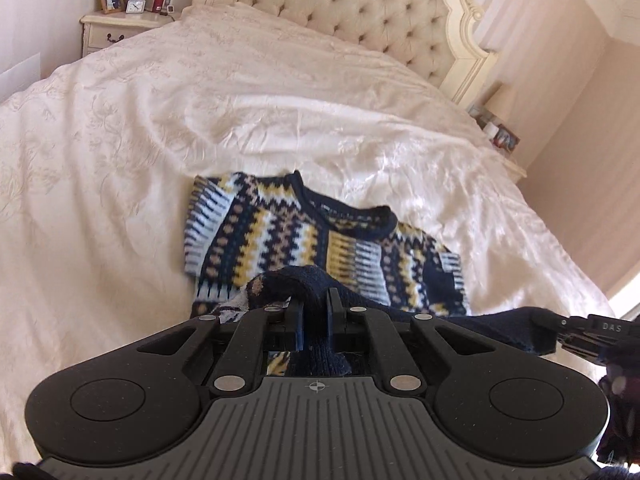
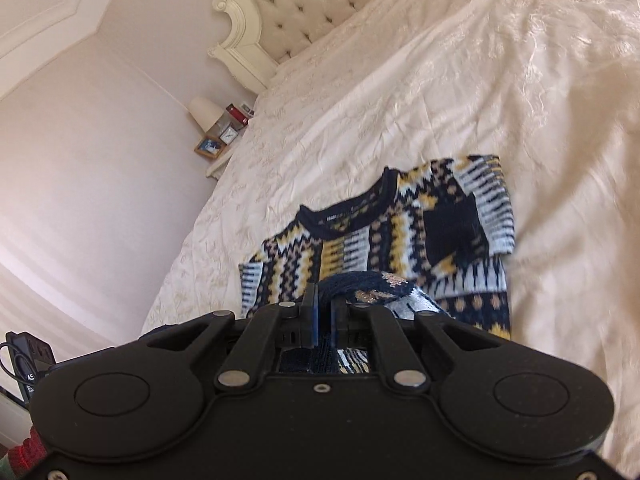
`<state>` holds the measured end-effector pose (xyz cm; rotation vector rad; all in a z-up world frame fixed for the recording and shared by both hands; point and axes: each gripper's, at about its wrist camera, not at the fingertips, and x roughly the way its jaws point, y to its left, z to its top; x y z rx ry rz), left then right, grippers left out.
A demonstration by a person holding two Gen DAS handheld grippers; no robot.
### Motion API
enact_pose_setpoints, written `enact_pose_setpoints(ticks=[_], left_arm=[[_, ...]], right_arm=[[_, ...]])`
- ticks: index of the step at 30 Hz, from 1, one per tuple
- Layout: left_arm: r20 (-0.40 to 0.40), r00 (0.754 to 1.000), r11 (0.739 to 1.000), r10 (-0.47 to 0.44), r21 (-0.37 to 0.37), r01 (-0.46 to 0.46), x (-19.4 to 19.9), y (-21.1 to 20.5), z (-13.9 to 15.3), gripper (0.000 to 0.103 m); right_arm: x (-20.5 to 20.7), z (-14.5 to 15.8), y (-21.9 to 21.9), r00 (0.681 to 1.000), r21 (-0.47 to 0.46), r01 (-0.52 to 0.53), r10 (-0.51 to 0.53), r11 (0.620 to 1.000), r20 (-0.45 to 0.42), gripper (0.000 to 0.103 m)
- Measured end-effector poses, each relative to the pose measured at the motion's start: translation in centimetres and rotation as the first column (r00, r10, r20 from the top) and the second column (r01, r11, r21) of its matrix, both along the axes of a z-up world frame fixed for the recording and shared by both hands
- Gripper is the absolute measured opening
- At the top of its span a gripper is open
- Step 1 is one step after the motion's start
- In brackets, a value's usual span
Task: Fold small clothes
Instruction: 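Grasp the hem with both grippers and fold it toward the collar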
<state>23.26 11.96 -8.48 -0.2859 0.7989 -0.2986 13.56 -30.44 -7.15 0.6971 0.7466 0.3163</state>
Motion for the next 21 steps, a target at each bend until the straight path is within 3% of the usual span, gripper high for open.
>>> enact_pose_setpoints(ticks=[6,11,21], left_arm=[[0.014,1.000,1.000,-0.016,0.012,0.016,6.9,-0.6,-0.8,0.009],[-0.034,0.999,1.000,-0.001,0.009,0.002,12.4,-0.7,-2.8,0.010],[-0.179,0.984,0.995,0.006,0.095,0.012,20.4,-1.6,-8.2,0.015]], right_arm=[[6.8,-1.2,0.0,0.998,-0.011,0.058,-0.058,0.998,-0.008,0.012],[11.8,-3.1,0.3,0.995,-0.050,0.081,-0.084,0.995,-0.054,0.012],[19.0,-8.5,0.8,0.969,-0.127,0.119,-0.143,0.985,-0.200,0.013]])
